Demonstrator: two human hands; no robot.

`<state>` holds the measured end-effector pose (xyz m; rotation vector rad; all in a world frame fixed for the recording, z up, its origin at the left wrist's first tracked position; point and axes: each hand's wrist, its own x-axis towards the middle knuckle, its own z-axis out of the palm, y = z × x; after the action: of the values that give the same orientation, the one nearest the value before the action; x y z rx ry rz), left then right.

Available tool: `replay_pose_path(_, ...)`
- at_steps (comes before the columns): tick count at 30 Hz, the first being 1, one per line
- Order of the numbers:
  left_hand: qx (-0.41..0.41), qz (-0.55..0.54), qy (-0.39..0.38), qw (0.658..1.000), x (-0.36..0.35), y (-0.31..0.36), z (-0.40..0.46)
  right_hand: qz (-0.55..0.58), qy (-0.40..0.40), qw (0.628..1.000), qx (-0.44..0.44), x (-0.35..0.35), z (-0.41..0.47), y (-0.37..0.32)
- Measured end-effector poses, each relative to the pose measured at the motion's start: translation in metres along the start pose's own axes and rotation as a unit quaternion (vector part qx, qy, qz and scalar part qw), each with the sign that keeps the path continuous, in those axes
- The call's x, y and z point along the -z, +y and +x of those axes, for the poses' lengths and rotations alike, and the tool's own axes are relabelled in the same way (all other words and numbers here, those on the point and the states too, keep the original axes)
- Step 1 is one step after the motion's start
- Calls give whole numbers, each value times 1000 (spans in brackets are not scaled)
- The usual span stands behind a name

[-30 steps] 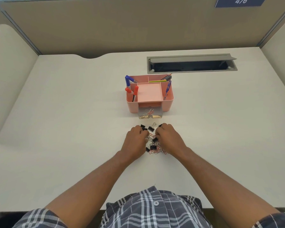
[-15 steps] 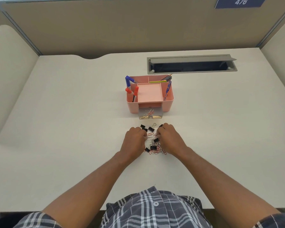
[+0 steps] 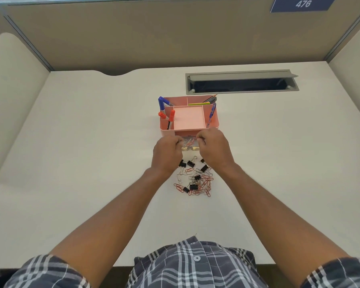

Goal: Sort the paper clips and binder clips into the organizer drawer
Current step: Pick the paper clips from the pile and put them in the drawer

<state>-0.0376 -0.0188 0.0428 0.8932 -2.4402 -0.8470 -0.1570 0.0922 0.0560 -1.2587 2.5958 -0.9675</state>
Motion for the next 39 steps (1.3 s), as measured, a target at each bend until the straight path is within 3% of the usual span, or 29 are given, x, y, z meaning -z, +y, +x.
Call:
replay_pose_path(5,-36,4,-10,999,-6,0,5,-13,-20,1000,8,-3,0,0)
replay_pose_path(8,-53,-37,47,997,-3,-6,-8,24,36,999,11,-1,-21,5)
replay_pose_path(11,-38,-53,89,994,-6,-17,-31,-5,-2,1000,6,-13,-47,12)
replay_pose_path(14,-12,-13,33,999,-19,-28,-54,-77,-117,990,-13,-34,-58,17)
replay_pose_path(16,3,34,-25,999,-28,-36,-61,-103,-149,983,-15,-44,-58,16)
replay_pose_path(23,36,77,-101,991,-33,-42,-50,-156,-140,978,-2,-59,-48,9)
replay_pose_path(31,28,84,-107,990,-34,-44,-49,-118,-139,983,14,-59,-51,13)
replay_pose_path(35,42,90,-106,989,-32,-47,-50,-103,-83,991,-30,-46,-54,23)
replay_pose_path(39,39,89,-102,990,-30,-47,-50,-138,-116,980,-80,-35,-56,36)
